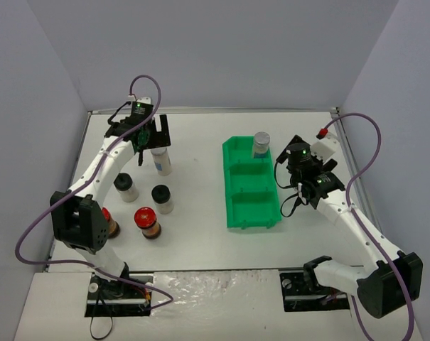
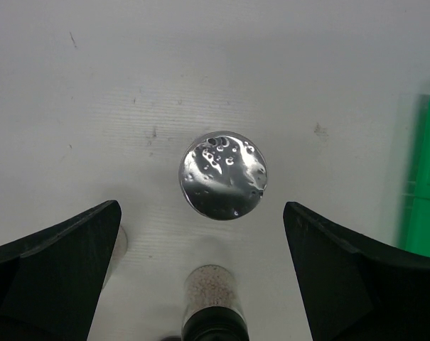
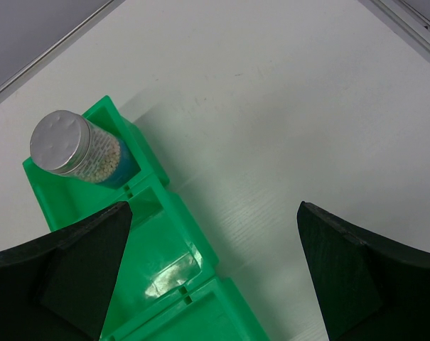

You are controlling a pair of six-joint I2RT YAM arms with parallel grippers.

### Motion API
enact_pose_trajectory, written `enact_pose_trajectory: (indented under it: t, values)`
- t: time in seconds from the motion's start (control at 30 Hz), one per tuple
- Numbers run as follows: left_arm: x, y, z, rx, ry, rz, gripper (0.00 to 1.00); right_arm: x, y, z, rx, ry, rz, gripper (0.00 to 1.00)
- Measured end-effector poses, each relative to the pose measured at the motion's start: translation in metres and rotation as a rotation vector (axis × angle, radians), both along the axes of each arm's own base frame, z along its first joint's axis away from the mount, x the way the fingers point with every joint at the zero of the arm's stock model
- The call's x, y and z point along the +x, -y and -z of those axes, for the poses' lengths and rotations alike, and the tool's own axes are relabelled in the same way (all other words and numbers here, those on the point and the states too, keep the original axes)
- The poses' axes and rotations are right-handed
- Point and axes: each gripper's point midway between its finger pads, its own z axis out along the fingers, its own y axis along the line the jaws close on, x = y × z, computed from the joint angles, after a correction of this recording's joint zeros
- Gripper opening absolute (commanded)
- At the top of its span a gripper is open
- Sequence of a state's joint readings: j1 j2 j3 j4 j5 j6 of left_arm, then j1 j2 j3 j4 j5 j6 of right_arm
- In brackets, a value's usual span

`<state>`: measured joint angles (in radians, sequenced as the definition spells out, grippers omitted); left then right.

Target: Organize the condiment bottles

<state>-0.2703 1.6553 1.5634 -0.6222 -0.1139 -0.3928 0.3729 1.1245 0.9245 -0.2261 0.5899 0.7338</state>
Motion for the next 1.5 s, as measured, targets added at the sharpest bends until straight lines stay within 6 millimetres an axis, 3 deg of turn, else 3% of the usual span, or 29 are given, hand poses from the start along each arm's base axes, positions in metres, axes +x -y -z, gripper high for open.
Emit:
enact_pose_trajectory:
  t: [0.4,0.67,0.77,0.93,1.0,1.1,1.37,1.5]
  values:
    - [0.006,0.006,0.027,-0.092,-0.063,0.015,0.97,0.002,-0.002,0.000,0.010,0.005,-0.005,1.00]
    - [0.007,0.009,0.076,-0.059,-0.187,0.027,0.96,0.002,-0.003,-0.001,0.013,0.010,-0.006,1.00]
    - [0.004,0.008,0.081,-0.036,-0.209,0.033,0.87,0.002,-0.003,-0.001,0.015,0.010,-0.005,1.00]
    - [0.005,0.009,0.076,-0.003,-0.196,0.053,0.48,0.003,-0.003,0.000,0.018,0.009,-0.003,1.00]
    - [0.005,0.012,0.073,0.014,-0.192,0.065,0.42,0.003,-0.003,0.001,0.017,0.007,-0.003,1.00]
    - [0.002,0.014,0.073,0.040,-0.203,0.078,0.00,0.004,-0.004,0.003,0.018,0.002,-0.002,1.00]
    - [0.001,0.026,0.070,0.097,-0.212,0.114,0.00,0.005,-0.004,0.003,0.024,0.005,0.001,1.00]
    - [0.001,0.047,0.058,0.144,-0.173,0.179,0.00,0.005,-0.004,0.002,0.025,0.008,0.002,1.00]
